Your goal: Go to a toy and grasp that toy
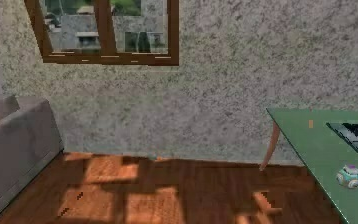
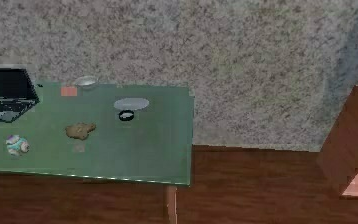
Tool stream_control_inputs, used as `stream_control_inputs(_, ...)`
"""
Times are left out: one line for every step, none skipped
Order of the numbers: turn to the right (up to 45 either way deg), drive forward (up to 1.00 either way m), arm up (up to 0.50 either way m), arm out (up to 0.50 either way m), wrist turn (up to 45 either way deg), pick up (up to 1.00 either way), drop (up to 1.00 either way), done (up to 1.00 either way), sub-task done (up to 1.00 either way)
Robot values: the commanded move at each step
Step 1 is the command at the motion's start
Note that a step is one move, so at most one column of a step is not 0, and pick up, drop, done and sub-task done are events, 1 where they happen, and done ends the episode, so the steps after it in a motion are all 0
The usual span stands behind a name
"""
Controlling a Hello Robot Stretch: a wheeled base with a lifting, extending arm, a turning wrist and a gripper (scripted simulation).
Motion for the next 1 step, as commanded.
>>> stream_control_inputs(-39.0, 0.00, 0.00, 0.00, 0.0, 0.00, 0.00, 0.00, 0.00)
